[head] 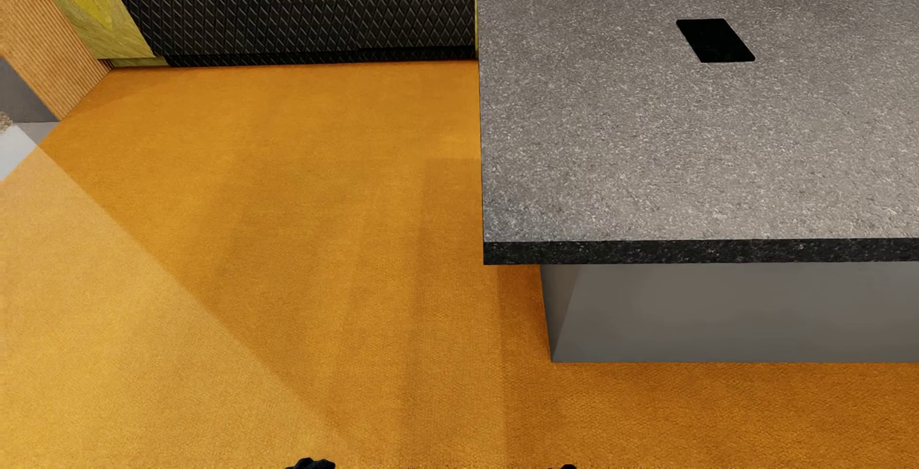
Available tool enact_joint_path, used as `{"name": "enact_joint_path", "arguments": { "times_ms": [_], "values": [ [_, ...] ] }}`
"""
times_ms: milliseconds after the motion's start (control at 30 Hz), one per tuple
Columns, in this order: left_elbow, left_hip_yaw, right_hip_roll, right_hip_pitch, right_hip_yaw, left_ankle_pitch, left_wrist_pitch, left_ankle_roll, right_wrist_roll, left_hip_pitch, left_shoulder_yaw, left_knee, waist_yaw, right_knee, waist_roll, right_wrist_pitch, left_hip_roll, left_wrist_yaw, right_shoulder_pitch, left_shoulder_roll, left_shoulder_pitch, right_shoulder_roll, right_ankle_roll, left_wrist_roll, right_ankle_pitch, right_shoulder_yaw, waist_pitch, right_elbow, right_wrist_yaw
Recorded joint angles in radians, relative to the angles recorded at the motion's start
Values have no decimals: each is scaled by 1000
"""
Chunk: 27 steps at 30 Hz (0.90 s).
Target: Move towards the counter
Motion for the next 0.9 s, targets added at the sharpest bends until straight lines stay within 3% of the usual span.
{"name": "enact_joint_path", "arguments": {
  "times_ms": [167, 367, 500, 567, 667, 733, 900],
  "values": [
    [-2, 111, -7, 8, 19, -143, 10, 127, -3, 8, -6, -245, 12, -32, 5, -13, 68, 0, -49, -17, 2, 4, 10, 3, 16, 7, 0, -16, -4],
    [-14, -93, -11, 0, 44, -141, 14, 94, 3, -76, 7, -316, 24, -38, -1, -19, -11, 5, -73, -10, -1, 15, 31, 9, 25, 24, 14, -24, -4],
    [3, -36, -34, 14, 70, -125, 14, 173, 14, 1, 5, -453, 21, -58, -8, -8, -27, 3, -53, -20, -2, 12, 51, 9, 37, 21, 11, -15, -13],
    [27, -41, -59, 20, 65, -104, 19, 183, 21, 28, -9, -507, 20, -60, -18, 6, -51, -6, -22, -26, -21, 13, 64, 21, 36, 4, 9, -14, -44],
    [39, -53, -95, 21, 57, -88, 3, 200, -2, 48, 1, -550, 24, -59, -34, 92, -87, 6, 14, -32, -40, 30, 84, 22, 35, 14, 7, -9, -148],
    [34, -49, -111, 13, 63, -82, -4, 211, -9, 50, 19, -561, 31, -53, -43, 121, -103, 24, 12, -40, -38, 38, 97, 11, 37, 38, 5, 17, -166],
    [57, -9, -119, -39, 93, -80, 8, 230, 25, 28, 30, -548, 39, 6, -66, 79, -118, 20, -30, -44, -29, 30, 119, 12, 46, 59, 0, -11, -149]
  ]
}}
